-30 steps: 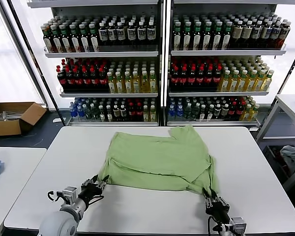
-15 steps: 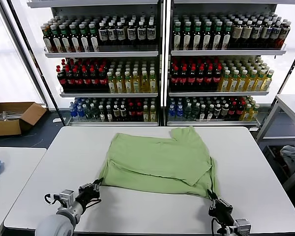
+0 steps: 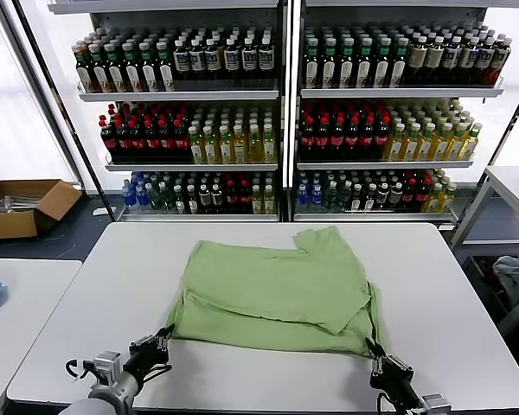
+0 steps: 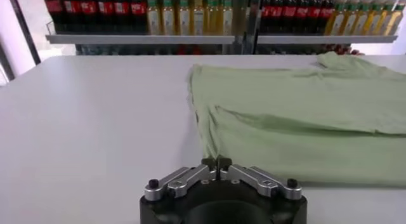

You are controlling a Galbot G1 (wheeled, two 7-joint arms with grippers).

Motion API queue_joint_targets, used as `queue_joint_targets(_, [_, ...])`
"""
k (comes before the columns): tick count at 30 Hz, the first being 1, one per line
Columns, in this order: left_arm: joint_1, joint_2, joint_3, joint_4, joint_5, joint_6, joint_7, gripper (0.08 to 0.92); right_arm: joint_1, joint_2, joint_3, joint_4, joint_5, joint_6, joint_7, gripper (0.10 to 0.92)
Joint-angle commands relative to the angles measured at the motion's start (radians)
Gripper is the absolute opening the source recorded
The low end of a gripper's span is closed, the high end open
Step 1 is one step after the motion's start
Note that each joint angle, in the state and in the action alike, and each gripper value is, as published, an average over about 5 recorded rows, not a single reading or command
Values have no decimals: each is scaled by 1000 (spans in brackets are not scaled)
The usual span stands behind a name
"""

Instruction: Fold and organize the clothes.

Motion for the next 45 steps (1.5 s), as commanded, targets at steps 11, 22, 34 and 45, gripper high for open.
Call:
queue_joint_targets(11, [374, -42, -140, -218, 39, -21, 19, 109, -185, -43, 50, 81, -11, -7, -40, 108])
queue_joint_targets(22, [321, -32, -169, -253, 45, -18, 26, 355, -141, -54, 58, 123, 45, -15, -58, 364])
queue_joint_targets(34, [33, 179, -123, -122, -26, -72, 115, 701, 386, -274, 54, -41, 220, -254, -83, 710])
queue_joint_targets(45, [-376, 352, 88, 216, -128, -98, 227, 822, 850, -280, -79, -452, 152, -374, -343, 822])
